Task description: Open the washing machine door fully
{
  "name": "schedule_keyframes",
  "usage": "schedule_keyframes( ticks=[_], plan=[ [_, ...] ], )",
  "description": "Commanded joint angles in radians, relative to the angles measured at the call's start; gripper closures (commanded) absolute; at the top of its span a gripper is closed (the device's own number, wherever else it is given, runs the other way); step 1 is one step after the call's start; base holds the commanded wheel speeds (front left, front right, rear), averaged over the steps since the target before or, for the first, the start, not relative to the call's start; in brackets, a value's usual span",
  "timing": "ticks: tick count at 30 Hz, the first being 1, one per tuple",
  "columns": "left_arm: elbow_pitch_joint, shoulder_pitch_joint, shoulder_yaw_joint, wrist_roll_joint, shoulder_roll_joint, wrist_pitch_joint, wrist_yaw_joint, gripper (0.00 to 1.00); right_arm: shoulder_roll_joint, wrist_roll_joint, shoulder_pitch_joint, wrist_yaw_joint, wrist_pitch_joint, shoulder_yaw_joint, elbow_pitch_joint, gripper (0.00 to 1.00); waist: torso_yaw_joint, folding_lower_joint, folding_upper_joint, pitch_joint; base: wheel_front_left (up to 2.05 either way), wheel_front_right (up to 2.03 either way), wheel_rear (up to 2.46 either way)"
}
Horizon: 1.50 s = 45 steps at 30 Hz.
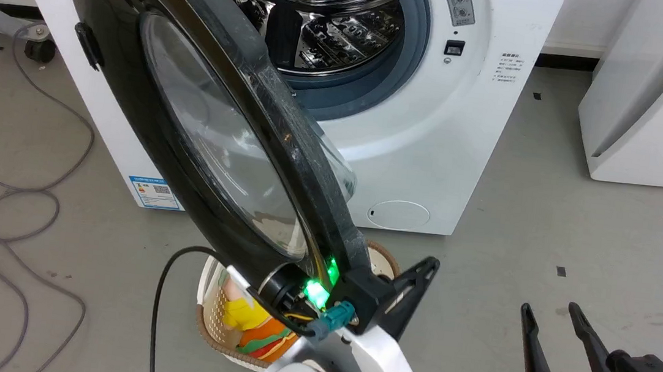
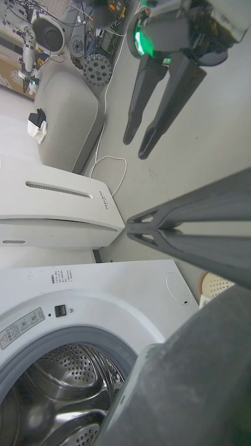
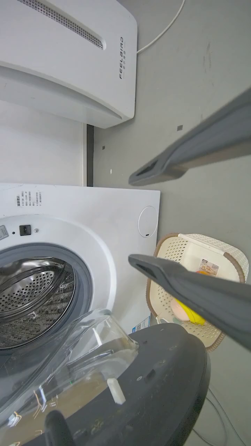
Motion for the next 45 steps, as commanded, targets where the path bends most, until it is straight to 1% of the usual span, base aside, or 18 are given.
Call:
schedule_keyframes(
  ticks=[1, 7, 14, 18, 22, 27, 34, 40, 45],
  plan=[
    [0.009, -0.021, -0.003, -0.009, 0.000, -0.010, 0.010, 1.00, 0.004, 0.005, -0.003, 0.001, -0.007, 0.000, 0.002, 0.00, 0.001, 0.0000, 0.0000, 0.000, 0.00, 0.00, 0.00],
    [0.047, -0.041, -0.013, -0.042, 0.000, -0.037, 0.052, 1.00, 0.004, 0.007, -0.005, 0.001, -0.007, -0.001, 0.004, 0.00, 0.006, 0.0000, 0.0000, 0.005, 0.00, 0.00, 0.00],
    [0.061, -0.025, -0.008, -0.059, 0.001, -0.061, 0.072, 1.00, 0.004, 0.009, -0.005, 0.001, -0.005, -0.001, 0.008, 0.00, 0.012, 0.0000, 0.0000, 0.007, 0.00, 0.00, 0.00],
    [0.043, 0.000, 0.003, -0.067, 0.015, -0.069, 0.089, 1.00, 0.004, 0.013, -0.005, 0.001, -0.005, 0.000, 0.010, 0.00, 0.015, 0.0000, 0.0000, 0.011, 0.00, 0.00, 0.00],
    [0.003, 0.030, 0.013, -0.072, 0.039, -0.070, 0.106, 1.00, 0.004, 0.018, -0.004, 0.001, -0.007, 0.001, 0.015, 0.00, 0.019, 0.0000, 0.0000, 0.014, 0.00, 0.00, 0.00],
    [-0.069, 0.075, 0.031, -0.071, 0.080, -0.063, 0.140, 1.00, 0.004, 0.022, -0.003, 0.001, -0.009, 0.006, 0.024, 0.00, 0.021, 0.0000, 0.0000, 0.015, 0.00, 0.00, 0.00],
    [-0.182, 0.141, 0.028, -0.058, 0.135, -0.046, 0.171, 1.00, 0.004, 0.032, -0.002, 0.001, -0.008, 0.005, 0.036, 0.00, 0.034, 0.0000, 0.0000, 0.018, 0.00, 0.00, 0.00],
    [-0.253, 0.188, 0.020, -0.040, 0.168, -0.040, 0.198, 1.00, 0.004, 0.030, -0.002, 0.001, -0.002, 0.006, 0.047, 0.00, 0.058, 0.0000, 0.0000, 0.016, 0.00, 0.00, 0.00],
    [-0.296, 0.231, 0.003, -0.039, 0.192, -0.020, 0.207, 1.00, 0.004, 0.027, 0.004, 0.001, 0.006, 0.003, 0.058, 0.00, 0.088, 0.0000, 0.0000, 0.006, 0.00, 0.00, 0.00]
  ],
)
